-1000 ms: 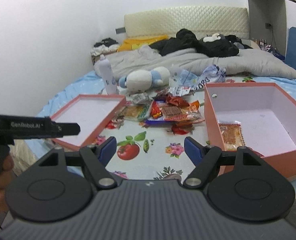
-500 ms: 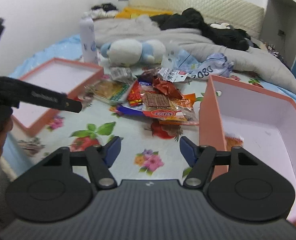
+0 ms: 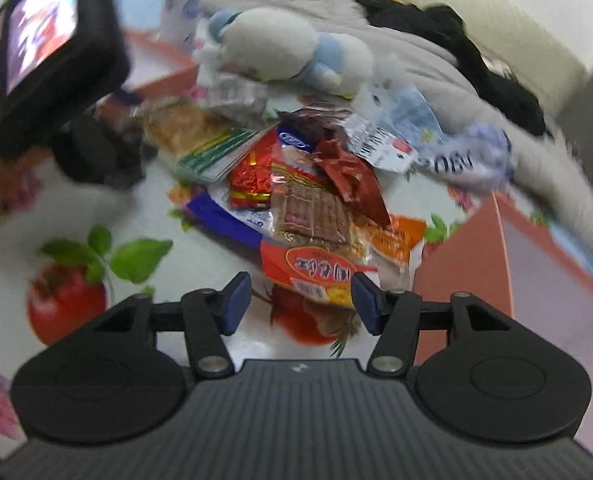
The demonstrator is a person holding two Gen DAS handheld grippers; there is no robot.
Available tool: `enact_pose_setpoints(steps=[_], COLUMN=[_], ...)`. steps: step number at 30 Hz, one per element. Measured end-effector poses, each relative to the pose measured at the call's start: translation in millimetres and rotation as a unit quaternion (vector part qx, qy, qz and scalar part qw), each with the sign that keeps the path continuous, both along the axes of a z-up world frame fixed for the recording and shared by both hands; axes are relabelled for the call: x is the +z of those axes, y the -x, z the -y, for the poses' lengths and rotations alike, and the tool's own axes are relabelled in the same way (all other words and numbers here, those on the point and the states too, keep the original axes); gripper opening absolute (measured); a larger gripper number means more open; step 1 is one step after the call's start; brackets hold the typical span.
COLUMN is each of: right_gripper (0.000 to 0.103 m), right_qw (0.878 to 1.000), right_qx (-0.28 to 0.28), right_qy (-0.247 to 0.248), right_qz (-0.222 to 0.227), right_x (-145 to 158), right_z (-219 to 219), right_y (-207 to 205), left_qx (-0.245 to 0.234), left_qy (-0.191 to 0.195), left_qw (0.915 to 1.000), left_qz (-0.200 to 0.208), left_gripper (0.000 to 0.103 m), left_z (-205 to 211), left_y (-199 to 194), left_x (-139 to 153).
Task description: Organize snacks
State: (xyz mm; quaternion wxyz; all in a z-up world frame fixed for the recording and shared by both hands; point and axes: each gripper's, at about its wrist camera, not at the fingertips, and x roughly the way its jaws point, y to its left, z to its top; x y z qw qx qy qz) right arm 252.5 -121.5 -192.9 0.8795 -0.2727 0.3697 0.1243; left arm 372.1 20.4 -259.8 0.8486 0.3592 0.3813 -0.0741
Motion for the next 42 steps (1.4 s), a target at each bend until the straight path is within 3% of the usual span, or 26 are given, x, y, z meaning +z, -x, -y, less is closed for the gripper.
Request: enact_pose_setpoints(steps=[4, 6, 11, 13, 14, 17, 20, 25, 31, 34, 42], right_gripper=[0.042, 0.031, 0.029, 0.022, 0.014, 0.007, 0.005, 0.003, 0.003, 0.003, 0.003], right_qw=[0.998, 0.998, 0.998, 0.998, 0.998, 0.999, 1.000, 1.000, 1.000, 1.000, 0.999], right_qx=[0.035, 0.040, 0.032, 0.028, 0.027, 0.021, 0.015, 0.002, -0.017, -0.016, -0.022], right_qy=[0.042, 0.050, 0.049, 0.045, 0.043, 0.040, 0.026, 0.017, -0.004, -0.002, -0.033], right_qz=[-0.017, -0.028, -0.030, -0.032, -0.033, -0.018, -0.001, 0.026, 0.021, 0.016, -0.011], right_x=[-12.1, -16.4, -12.7, -11.8, -11.7, -10.2, -5.6, 5.0, 23.4, 27.7, 34.9], right_z=[-10.1, -12.2, -13.7, -13.6, -13.6, -12.7, -10.6, -8.0, -1.8, -1.1, 3.3], right_y=[-6.3, -9.4, -10.6, -9.6, -8.6, -3.3, 4.6, 22.7, 52.6, 73.3, 127.2], left_qx=[-0.042, -0.061, -0.098, -0.135, -0.143, -0.162, -0.177, -0.139, -0.067, -0.027, 0.034], left_qy=[-0.042, -0.053, -0.072, -0.096, -0.098, -0.074, -0.084, -0.026, 0.054, 0.107, 0.182], left_qw=[0.9982, 0.9967, 0.9925, 0.9862, 0.9848, 0.9838, 0.9806, 0.9900, 0.9959, 0.9928, 0.9806], left_qz=[0.004, 0.005, 0.005, 0.006, 0.005, -0.020, -0.009, -0.007, -0.028, -0.046, -0.064], left_gripper=[0.054, 0.054, 0.053, 0.052, 0.048, 0.016, 0.007, 0.004, 0.003, 0.003, 0.003], left_z=[6.5, 7.8, 10.7, 13.8, 13.7, 13.1, 16.2, 13.0, 13.8, 9.2, 10.3], left_y=[-5.7, -7.3, -7.6, -4.2, -4.9, -6.7, 2.3, 17.0, 57.1, 82.4, 155.5], left_x=[-4.9, -6.2, -7.1, -10.8, -10.8, -10.7, -15.9, -3.7, 26.5, 42.1, 76.3])
